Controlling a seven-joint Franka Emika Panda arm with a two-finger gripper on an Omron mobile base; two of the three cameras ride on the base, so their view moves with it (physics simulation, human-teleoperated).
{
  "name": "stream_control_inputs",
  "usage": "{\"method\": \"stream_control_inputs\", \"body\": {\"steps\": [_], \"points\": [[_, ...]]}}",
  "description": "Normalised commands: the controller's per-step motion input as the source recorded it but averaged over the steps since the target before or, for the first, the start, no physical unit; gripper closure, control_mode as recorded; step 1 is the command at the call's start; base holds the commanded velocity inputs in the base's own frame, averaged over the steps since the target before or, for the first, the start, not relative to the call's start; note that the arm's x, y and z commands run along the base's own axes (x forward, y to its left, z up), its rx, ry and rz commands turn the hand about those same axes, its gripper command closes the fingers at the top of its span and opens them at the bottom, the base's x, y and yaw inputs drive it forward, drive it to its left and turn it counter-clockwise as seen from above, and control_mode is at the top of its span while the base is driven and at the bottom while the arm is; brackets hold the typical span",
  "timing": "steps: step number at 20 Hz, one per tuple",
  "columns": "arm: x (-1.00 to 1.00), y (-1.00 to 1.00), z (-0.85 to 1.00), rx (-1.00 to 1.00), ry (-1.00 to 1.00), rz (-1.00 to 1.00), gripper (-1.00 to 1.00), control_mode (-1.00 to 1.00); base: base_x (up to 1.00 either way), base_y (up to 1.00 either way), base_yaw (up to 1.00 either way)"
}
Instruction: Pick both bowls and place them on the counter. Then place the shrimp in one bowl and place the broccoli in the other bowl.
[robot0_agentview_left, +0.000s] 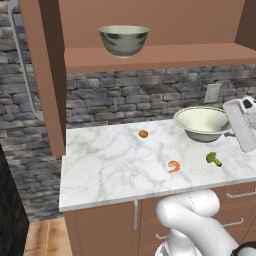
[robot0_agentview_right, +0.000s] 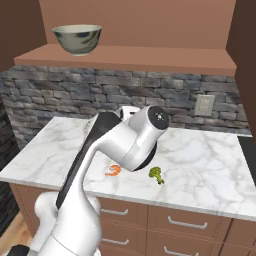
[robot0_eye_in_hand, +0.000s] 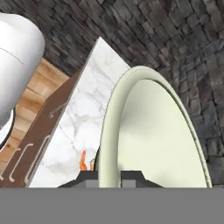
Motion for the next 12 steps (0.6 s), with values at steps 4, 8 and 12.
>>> {"method": "stream_control_inputs", "body": {"steps": [4, 8, 12], "points": [[0.71, -0.11, -0.69, -0.06, 0.0, 0.09, 1.0, -1.0, 0.0, 0.0, 0.0], [0.72, -0.02, -0.65, -0.01, 0.0, 0.04, 1.0, -1.0, 0.0, 0.0, 0.0], [0.56, 0.0, -0.71, 0.0, -0.02, 0.04, 1.0, -1.0, 0.0, 0.0, 0.0]]}}
